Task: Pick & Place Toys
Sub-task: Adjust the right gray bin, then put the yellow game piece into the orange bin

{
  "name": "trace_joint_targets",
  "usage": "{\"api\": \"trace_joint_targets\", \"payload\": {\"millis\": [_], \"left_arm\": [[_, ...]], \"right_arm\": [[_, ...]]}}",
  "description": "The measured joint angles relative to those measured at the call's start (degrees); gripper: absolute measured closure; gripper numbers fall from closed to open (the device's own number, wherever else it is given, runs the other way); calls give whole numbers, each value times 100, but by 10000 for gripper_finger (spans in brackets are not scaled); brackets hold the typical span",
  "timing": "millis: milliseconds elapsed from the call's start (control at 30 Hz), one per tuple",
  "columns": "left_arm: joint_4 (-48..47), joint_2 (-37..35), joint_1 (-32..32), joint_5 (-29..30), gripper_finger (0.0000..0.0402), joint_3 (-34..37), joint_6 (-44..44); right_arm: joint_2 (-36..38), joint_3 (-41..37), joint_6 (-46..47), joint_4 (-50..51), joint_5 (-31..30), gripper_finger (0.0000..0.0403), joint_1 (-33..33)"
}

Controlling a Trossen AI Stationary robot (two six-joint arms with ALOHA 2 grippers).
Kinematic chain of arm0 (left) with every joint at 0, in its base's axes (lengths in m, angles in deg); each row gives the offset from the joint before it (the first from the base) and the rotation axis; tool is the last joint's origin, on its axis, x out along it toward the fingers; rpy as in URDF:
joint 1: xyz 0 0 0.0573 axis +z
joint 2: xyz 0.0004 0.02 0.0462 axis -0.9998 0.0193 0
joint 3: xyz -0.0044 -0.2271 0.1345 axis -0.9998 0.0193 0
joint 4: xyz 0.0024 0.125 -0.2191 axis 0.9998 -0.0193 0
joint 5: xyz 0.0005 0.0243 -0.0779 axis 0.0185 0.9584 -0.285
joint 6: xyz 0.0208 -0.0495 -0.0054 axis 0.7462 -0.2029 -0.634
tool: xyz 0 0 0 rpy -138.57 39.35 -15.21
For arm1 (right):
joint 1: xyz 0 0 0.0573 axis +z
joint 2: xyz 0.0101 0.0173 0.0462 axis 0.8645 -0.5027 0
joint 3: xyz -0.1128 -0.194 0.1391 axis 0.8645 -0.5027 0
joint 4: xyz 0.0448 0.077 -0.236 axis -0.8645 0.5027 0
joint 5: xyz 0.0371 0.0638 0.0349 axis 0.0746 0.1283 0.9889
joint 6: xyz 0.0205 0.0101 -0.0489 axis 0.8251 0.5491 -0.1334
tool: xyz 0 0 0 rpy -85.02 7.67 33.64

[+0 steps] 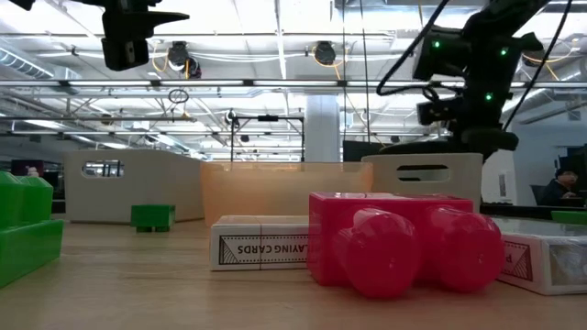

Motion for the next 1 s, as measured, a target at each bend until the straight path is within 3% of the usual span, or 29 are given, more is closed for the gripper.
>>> {"api": "trace_joint_targets", "payload": {"millis": [233, 367, 567, 733, 800, 1000], "left_arm": [[25, -2, 0, 384, 188, 0, -18], [256, 0, 0, 683, 188, 0, 174], [501, -1, 0, 1008, 188, 0, 590], [505, 0, 37, 1098, 188, 0, 767], [501, -1, 65, 1098, 188, 0, 780], [504, 0, 142, 1098, 188, 0, 792]], "right_arm": [[918, -2, 995, -73, 273, 397, 203], [1650, 0, 1295, -770, 607, 401, 675], [2202, 0, 1852, -1630, 572, 402, 1640], [1925, 0, 2270, -2399, 415, 402, 2601], [1673, 0, 2411, -2598, 154, 402, 2973], [614, 389, 2371, -2725, 156, 402, 3774]]}}
